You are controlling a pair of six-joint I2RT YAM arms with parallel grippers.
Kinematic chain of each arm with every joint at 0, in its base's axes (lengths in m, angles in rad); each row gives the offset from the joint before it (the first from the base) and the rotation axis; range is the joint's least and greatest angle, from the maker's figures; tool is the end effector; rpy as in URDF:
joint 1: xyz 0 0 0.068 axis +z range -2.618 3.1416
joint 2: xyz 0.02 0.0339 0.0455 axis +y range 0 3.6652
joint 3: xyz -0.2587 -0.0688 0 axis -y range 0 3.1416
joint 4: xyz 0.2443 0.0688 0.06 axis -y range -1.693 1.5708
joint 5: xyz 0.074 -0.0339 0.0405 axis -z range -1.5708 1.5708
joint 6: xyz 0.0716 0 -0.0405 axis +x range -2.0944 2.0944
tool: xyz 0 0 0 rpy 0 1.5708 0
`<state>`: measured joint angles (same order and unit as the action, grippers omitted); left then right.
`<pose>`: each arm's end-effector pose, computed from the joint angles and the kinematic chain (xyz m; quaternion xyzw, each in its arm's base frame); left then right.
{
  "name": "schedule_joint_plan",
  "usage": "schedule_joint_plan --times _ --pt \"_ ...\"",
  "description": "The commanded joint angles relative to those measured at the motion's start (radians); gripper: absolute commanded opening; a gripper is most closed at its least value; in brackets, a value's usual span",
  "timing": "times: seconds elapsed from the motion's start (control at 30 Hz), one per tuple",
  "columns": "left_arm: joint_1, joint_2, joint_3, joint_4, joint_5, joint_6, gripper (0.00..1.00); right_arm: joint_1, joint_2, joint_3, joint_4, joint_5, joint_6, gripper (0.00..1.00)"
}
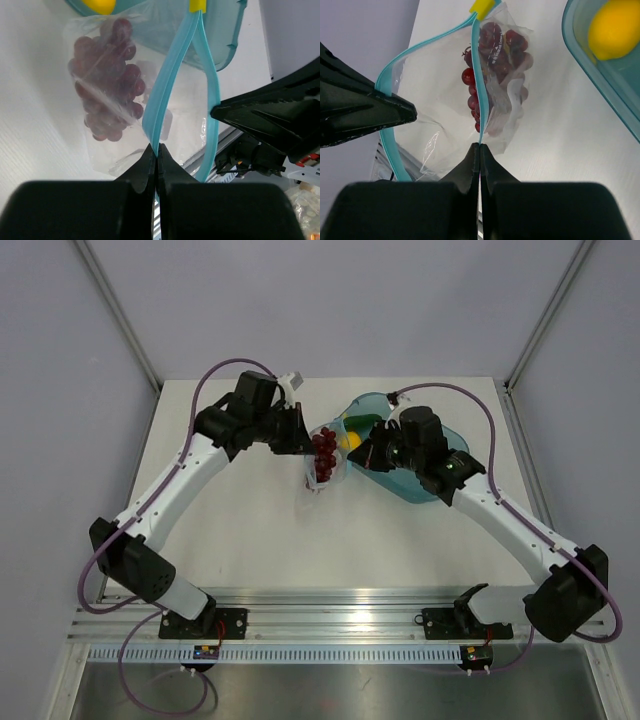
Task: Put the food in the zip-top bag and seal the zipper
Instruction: Adjust the zipper food storage bag at the center of the board.
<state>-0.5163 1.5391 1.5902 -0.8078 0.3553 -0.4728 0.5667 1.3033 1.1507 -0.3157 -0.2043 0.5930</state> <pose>0.2967 -0.1971 0.3476 0.0896 0.9021 -0.3278 0.2660 0.2713 0.1898 0.3201 -0.0423 0.8481 0.3581 0.3883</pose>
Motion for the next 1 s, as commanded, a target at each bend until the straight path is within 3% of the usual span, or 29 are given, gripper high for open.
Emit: schedule_joint_plan --times 0.0,0.17,0.43,0.53,0.7,0.8,0.97 --pt "-0.004 0.048 -0.038 0.048 0.03 -0.024 0.0 0.009 0.068 -0.008 0.023 -0.024 -0.019 0.0" --pt "-0.004 0.128 -0.055 0.003 -0.03 -0.001 0.0 0.013 0.105 0.006 0.01 -0.056 -0.024 0.0" --pt "-0.004 -0.02 0.085 -0.074 -0.13 0.013 0.0 0.019 0.013 0.07 -0.026 -0.067 -0.068 0.0" --pt "-0.004 -0.017 -0.002 -0.018 -0.11 -0.007 0.0 0.019 0.046 0.021 0.001 -0.064 -0.062 0.0" --pt "-0.004 0.079 -0.214 0.078 -0.121 -0.023 0.0 0.019 0.252 -0.055 0.082 -0.099 -0.053 0.0" --pt "-0.005 0.136 -0.197 0.045 -0.125 -0.001 0.0 0.025 0.295 -0.048 0.11 -0.147 -0.045 0.0" --pt "-0.008 -0.005 -0.069 -0.034 -0.173 0.014 0.0 0.036 0.185 0.026 0.061 -0.124 -0.067 0.0"
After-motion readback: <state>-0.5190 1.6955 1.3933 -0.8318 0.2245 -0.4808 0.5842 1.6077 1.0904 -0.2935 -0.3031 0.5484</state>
